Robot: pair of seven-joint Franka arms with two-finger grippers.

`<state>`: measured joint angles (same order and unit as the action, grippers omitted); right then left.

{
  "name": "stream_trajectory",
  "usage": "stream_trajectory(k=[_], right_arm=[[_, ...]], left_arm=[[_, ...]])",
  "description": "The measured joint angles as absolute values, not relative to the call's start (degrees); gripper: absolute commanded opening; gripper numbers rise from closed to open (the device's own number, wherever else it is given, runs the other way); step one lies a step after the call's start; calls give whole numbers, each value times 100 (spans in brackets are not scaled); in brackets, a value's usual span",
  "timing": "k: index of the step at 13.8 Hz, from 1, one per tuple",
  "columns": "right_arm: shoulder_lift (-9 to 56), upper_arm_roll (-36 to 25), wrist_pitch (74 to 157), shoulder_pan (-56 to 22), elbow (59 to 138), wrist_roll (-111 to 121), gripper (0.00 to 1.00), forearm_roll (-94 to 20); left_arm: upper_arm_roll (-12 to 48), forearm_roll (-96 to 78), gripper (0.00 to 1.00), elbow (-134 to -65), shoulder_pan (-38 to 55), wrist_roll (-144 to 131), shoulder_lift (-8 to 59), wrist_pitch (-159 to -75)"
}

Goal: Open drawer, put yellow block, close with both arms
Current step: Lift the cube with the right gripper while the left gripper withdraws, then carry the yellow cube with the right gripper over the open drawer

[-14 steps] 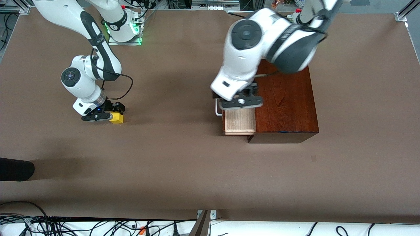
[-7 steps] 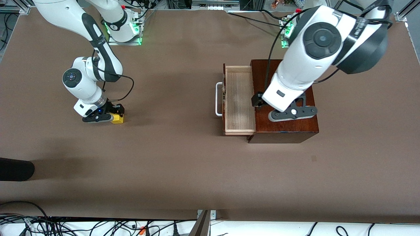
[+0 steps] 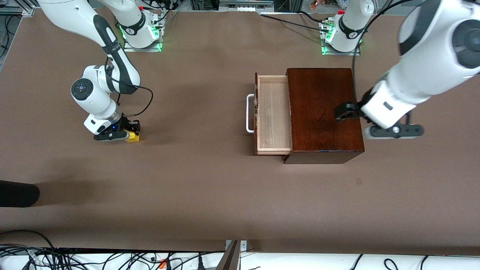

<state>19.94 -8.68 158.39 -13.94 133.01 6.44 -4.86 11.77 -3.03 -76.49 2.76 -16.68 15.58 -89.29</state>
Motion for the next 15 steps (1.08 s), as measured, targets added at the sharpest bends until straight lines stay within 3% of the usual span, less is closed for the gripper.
stream_trajectory(k=[2,5,11,15], right_arm=[[1946,-791,15485,-1397,13067,645,18,-486],[1781,-575,14183,-1411,12214,644,18,-486],[1631,-26,11051,-1662,9846,645,18,-489],[1645,36,10195,-2689,8987,629,19,-493]], left_arm=[[509,-469,100,-8021,382,-1120,1140,-8921],[-160,-493,100,-8293,630,-681,761,-8785],[-253,-483,100,-8400,704,-411,534,-8635],[-110,-68,100,-8447,721,-356,475,-8635]])
